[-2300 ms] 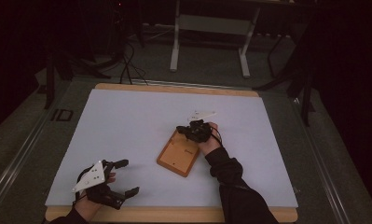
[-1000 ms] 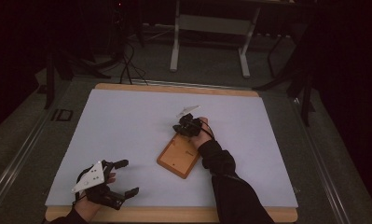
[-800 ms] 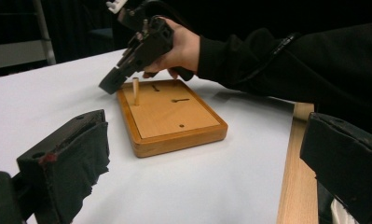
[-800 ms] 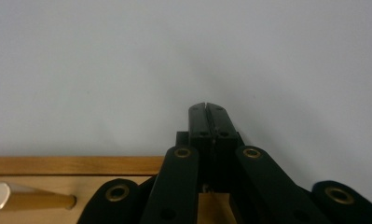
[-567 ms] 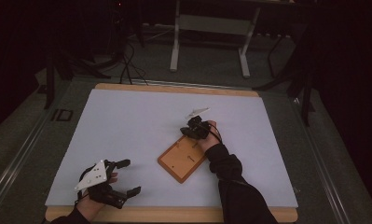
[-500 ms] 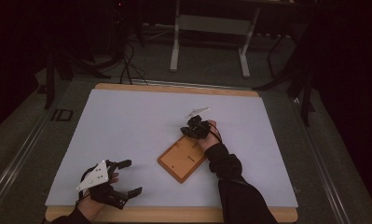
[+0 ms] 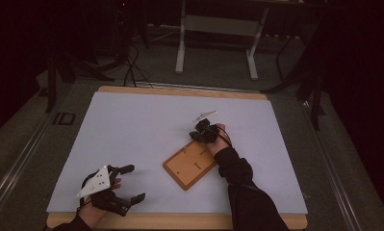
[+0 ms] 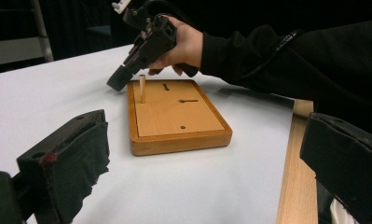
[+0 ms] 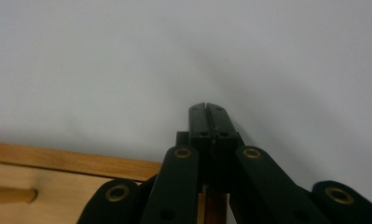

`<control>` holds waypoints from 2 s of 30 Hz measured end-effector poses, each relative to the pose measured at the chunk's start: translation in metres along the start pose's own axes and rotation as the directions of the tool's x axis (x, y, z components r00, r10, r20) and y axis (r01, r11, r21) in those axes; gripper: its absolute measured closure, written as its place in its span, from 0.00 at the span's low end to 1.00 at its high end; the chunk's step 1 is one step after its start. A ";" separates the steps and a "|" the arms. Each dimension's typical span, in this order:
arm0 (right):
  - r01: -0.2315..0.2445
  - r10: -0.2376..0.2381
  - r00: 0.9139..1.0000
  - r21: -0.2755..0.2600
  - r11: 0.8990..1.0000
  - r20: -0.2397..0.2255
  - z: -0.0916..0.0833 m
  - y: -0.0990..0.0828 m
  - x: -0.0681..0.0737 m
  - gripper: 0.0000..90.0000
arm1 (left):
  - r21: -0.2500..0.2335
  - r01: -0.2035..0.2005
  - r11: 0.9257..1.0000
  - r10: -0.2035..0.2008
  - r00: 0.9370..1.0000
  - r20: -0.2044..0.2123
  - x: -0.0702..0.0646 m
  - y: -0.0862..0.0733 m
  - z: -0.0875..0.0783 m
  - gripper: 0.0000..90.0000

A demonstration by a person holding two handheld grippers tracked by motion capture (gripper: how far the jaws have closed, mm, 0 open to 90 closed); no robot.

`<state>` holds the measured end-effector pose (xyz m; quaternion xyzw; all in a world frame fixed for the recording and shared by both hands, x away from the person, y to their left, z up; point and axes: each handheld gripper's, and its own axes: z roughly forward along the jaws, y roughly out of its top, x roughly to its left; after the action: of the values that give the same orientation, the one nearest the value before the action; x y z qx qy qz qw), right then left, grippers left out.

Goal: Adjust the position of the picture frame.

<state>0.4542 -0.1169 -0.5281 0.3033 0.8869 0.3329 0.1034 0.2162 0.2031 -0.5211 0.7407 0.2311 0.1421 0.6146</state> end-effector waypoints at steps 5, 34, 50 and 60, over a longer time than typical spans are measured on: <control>-0.015 0.015 1.000 -0.005 1.000 -0.001 -0.010 -0.013 -0.003 1.00 | 0.002 0.002 1.000 -0.002 1.000 0.000 0.000 0.000 0.001 0.02; -0.067 0.067 0.998 -0.027 0.997 -0.009 -0.042 -0.049 0.004 1.00 | 0.009 0.003 1.000 -0.003 1.000 -0.004 0.000 0.000 0.003 0.02; -0.061 0.061 0.998 0.002 0.998 -0.012 -0.048 -0.063 0.011 1.00 | 0.010 0.003 1.000 -0.003 1.000 -0.001 0.000 0.000 0.003 0.02; -0.083 0.082 0.996 -0.016 0.996 -0.038 -0.057 -0.076 0.021 1.00 | 0.023 -0.012 1.000 0.012 1.000 0.008 0.000 0.002 0.008 0.02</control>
<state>0.3799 -0.1795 -0.5344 0.3326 0.8723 0.3503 0.0757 0.2206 0.1960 -0.5213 0.7496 0.2257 0.1402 0.6063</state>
